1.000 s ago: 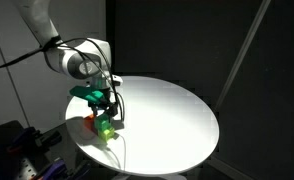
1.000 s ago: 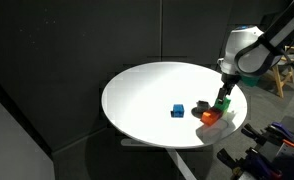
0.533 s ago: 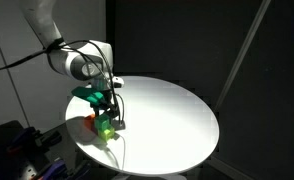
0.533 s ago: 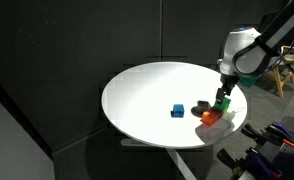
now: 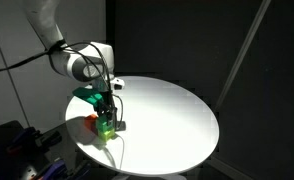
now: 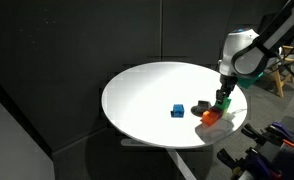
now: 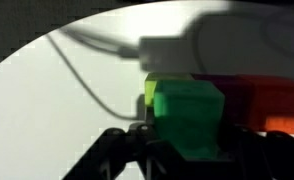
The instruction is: Put the light green block on the table
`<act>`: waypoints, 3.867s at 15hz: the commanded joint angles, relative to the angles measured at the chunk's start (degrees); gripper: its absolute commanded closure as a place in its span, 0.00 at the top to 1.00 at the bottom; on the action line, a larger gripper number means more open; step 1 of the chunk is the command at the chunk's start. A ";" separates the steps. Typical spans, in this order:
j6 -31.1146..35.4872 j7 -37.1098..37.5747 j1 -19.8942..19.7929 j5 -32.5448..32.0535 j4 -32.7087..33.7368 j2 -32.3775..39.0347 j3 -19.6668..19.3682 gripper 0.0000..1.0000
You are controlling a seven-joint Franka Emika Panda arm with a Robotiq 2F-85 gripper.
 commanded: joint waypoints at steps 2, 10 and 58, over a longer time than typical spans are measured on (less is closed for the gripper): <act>-1.86 2.80 0.99 -1.22 1.08 -0.14 -1.05 0.30; -6.91 3.82 1.43 -1.82 1.47 -3.52 -0.75 0.28; -12.80 4.40 -0.35 0.60 11.75 -0.41 -1.78 1.00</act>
